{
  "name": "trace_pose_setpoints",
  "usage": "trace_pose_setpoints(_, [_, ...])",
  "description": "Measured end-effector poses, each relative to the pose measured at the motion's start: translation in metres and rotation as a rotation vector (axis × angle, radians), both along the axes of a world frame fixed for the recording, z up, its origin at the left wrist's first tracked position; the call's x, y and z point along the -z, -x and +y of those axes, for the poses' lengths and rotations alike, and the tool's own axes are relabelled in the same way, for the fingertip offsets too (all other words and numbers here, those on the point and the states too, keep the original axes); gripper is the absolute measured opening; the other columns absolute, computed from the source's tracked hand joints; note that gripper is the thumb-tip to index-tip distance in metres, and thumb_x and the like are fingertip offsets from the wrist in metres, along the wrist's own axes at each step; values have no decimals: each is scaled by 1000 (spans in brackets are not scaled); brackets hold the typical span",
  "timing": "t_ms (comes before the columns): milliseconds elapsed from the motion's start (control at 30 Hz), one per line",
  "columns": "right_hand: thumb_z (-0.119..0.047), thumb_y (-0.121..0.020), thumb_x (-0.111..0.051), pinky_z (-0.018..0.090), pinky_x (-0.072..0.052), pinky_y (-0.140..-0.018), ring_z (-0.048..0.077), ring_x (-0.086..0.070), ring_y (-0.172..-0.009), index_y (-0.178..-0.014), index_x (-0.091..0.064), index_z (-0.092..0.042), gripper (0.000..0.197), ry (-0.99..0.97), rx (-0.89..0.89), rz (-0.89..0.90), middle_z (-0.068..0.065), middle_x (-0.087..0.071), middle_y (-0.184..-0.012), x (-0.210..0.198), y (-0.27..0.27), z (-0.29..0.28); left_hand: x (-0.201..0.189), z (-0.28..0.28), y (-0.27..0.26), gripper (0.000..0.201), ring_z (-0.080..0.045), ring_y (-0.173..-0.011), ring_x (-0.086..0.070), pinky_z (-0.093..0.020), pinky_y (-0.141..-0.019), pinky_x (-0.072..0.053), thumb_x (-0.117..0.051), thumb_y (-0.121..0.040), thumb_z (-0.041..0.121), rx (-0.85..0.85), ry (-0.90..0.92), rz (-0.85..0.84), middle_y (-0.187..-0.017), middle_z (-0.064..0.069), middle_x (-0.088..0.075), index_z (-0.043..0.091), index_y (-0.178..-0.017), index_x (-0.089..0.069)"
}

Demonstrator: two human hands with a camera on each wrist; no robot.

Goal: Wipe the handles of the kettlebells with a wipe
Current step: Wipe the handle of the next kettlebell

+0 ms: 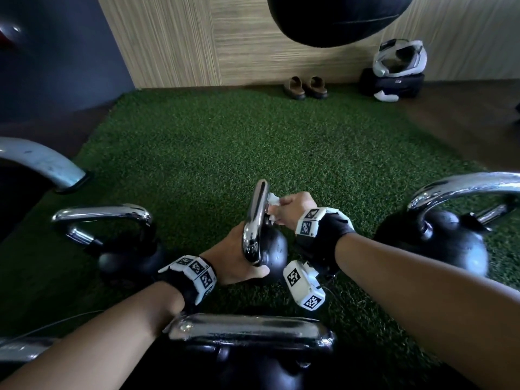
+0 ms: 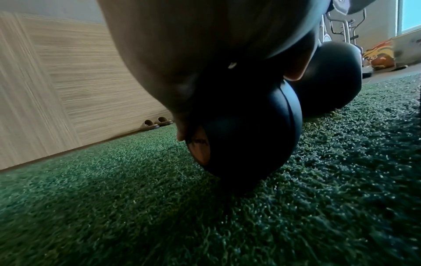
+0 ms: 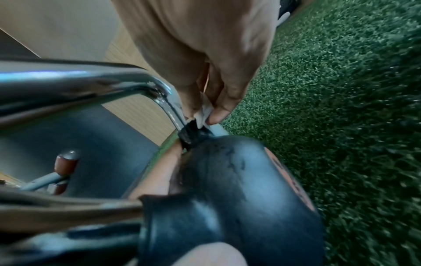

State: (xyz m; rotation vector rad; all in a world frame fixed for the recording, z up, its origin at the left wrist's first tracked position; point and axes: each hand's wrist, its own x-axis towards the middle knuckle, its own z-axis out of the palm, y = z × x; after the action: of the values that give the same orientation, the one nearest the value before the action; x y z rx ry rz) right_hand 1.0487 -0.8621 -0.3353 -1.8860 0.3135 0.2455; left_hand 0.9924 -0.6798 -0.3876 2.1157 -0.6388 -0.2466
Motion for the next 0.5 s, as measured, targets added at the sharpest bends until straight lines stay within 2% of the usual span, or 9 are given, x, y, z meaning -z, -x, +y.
trace_pose_setpoints(67, [-25, -85, -83, 35, -63, -76, 19, -73, -77, -80, -76, -19, 11, 26, 23, -70, 7, -78, -85, -10, 3, 0, 5, 1, -4, 78, -13, -121, -61, -41, -109, -48, -88, -70, 36, 50, -141, -63, -130, 4, -61, 28, -137, -50])
trace_pose_setpoints(133, [-24, -90, -77, 31, -58, -62, 16, -66, -65, -75, -76, -19, 16, 42, 68, -172, 7, -78, -80, -10, 5, 1, 8, 2, -6, 90, -12, -136, -49, -39, -120, -36, -85, -70, 62, 74, -241, -130, -144, 8, -51, 32, -145, -45])
trace_pose_setpoints(200, [-21, -92, -75, 33, -59, -63, 18, -67, -66, -77, -77, -15, 17, 23, 68, -203, 10, -78, -82, -10, 7, 2, 12, 3, -6, 104, -12, -141, -44, -39, -122, -34, -82, -64, 75, 50, -260, -174, -148, 10, -47, 32, -149, -40])
trace_pose_setpoints(267, [-14, -91, -76, 47, -64, -78, 26, -73, -74, -76, -75, -14, 16, -49, 44, -133, 11, -78, -86, -10, 8, 4, 11, 2, -3, 102, -10, -139, -45, -39, -121, -36, -85, -63, 73, -9, -221, -173, -145, 12, -49, 34, -147, -42])
trace_pose_setpoints(333, [-9, -91, -75, 54, -62, -83, 26, -71, -73, -76, -74, -13, 16, -101, 55, -93, 12, -78, -87, -11, 6, 5, 5, -2, 3, 76, -3, -131, -51, -35, -117, -40, -90, -70, 56, -17, -168, -145, -135, 20, -58, 36, -134, -54])
trace_pose_setpoints(367, [-9, -92, -73, 50, -63, -80, 24, -69, -71, -77, -76, -14, 16, -90, 64, -129, 12, -78, -85, -12, 4, 5, 2, -3, 5, 65, 1, -125, -55, -30, -115, -42, -91, -72, 46, -21, -137, -133, -128, 23, -62, 32, -127, -59])
trace_pose_setpoints(433, [-10, -94, -70, 38, -59, -64, 20, -67, -67, -82, -80, -15, 16, -25, 77, -267, 11, -78, -83, -16, 2, 8, -2, -4, 5, 60, 8, -115, -59, -19, -108, -44, -93, -73, 31, -41, -79, -84, -120, 28, -65, 23, -124, -62])
trace_pose_setpoints(467, [-8, -94, -69, 34, -58, -61, 19, -69, -68, -87, -81, -16, 16, -9, 67, -335, 10, -79, -84, -18, 3, 9, -2, -3, 4, 64, 8, -115, -59, -21, -109, -45, -93, -72, 32, -59, -76, -77, -122, 24, -65, 26, -127, -60])
trace_pose_setpoints(500, [-6, -94, -67, 36, -61, -66, 21, -73, -73, -94, -81, -18, 19, -2, 46, -398, 8, -79, -89, -20, 4, 10, -3, -3, 4, 69, 6, -119, -58, -25, -112, -44, -93, -71, 38, -79, -82, -82, -126, 21, -63, 32, -129, -57])
